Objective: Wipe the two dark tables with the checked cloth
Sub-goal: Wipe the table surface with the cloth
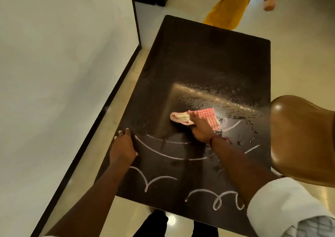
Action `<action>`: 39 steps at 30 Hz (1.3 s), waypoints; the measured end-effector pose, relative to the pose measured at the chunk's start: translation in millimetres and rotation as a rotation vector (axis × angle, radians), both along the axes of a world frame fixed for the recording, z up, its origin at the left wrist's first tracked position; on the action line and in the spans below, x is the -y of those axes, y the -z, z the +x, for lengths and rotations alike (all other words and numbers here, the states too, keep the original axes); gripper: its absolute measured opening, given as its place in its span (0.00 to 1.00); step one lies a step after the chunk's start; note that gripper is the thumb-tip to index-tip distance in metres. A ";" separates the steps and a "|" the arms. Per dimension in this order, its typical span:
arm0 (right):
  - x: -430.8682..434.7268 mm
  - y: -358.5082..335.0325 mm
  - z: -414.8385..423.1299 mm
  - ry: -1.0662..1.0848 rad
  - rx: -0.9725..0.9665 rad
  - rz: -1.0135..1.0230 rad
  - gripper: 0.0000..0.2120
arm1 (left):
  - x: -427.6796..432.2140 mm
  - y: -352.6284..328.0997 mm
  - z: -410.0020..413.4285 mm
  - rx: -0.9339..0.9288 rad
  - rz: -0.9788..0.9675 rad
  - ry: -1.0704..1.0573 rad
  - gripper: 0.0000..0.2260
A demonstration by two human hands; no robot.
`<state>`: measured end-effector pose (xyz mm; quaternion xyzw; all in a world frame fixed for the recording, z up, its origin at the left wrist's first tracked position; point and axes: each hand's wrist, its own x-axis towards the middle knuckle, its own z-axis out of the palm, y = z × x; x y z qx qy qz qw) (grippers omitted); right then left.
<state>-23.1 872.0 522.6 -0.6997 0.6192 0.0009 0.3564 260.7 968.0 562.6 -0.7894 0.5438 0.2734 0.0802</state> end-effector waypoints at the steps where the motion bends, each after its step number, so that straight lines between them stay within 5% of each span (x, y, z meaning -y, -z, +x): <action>1: 1.5 -1.9 -22.7 0.094 -0.005 -0.001 0.29 | 0.0 -0.4 -13.7 -0.032 -0.049 -0.013 0.44; 5: -9.6 -9.6 -56.3 0.283 -0.091 -0.022 0.28 | 0.4 -1.9 -78.2 -0.157 -0.194 -0.027 0.42; 13: -36.7 4.0 -55.5 -0.090 0.036 0.009 0.33 | -16.2 1.6 -151.9 0.008 -0.076 -0.042 0.43; 20: -17.5 12.0 -170.3 0.430 0.003 -0.042 0.30 | -19.5 14.5 -147.1 0.033 -0.096 0.003 0.39; 23: -26.7 6.9 -159.2 0.541 -0.114 -0.063 0.31 | -19.5 15.7 -150.1 0.041 -0.088 -0.005 0.38; 31: -60.4 12.1 -145.6 0.053 0.019 -0.049 0.29 | -19.5 16.3 -151.4 0.016 -0.087 -0.023 0.39; 39: 2.0 3.3 -223.0 0.507 -0.143 -0.086 0.27 | -19.7 24.4 -150.4 0.007 -0.079 -0.027 0.42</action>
